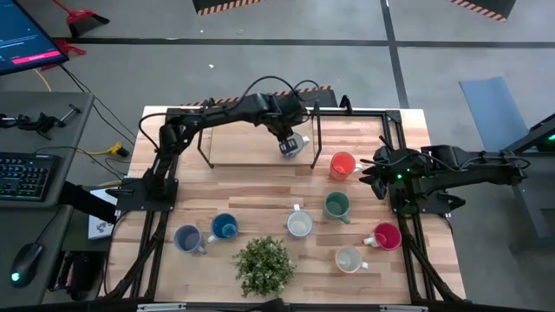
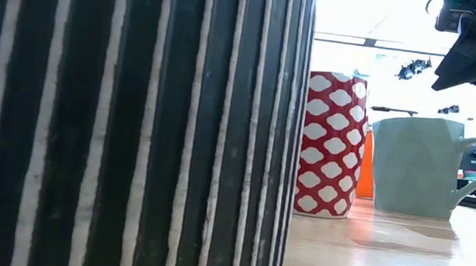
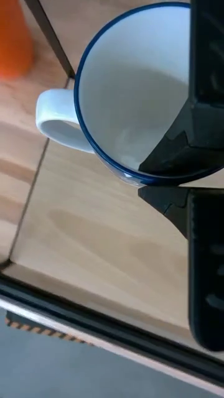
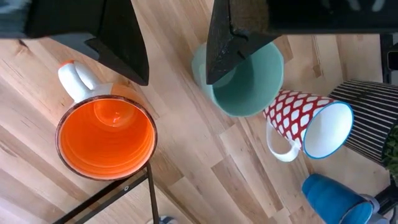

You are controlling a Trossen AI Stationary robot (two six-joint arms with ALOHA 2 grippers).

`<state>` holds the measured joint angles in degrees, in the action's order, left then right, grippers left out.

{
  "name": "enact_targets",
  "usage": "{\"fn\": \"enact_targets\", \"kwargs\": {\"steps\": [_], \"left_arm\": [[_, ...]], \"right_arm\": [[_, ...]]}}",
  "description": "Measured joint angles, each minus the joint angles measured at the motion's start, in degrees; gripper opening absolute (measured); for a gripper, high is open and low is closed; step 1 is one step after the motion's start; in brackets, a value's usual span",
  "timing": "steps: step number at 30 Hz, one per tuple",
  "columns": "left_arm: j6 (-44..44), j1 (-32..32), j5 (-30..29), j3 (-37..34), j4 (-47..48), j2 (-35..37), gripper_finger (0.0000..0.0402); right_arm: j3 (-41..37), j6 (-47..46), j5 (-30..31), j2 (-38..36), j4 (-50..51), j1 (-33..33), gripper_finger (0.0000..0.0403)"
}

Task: Place coffee mugs
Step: Put the white blue patterned mug on the shelf, then move the orange mug to the center of the table

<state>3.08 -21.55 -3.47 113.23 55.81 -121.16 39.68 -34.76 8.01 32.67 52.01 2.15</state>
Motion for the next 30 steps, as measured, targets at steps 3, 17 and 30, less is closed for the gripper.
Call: {"fn": "enact_targets", "kwargs": {"steps": [3,17,30], "left_arm": [[0.01,0.06,0.44,0.00,-1.35,-0.02,0.0025],[0.12,-0.62,0.28,0.08,-3.96,0.15,0.0089],[0.60,-0.24,0.29,16.96,14.63,0.35,0.0094]], "right_arm": [[0.00,-1.34,-0.02,0.00,0.02,-0.01,0.0144],[0.00,-1.44,-0.04,0.00,0.02,0.00,0.0144],[-0.02,2.37,4.10,0.53,0.00,-0.01,0.0144]]}}
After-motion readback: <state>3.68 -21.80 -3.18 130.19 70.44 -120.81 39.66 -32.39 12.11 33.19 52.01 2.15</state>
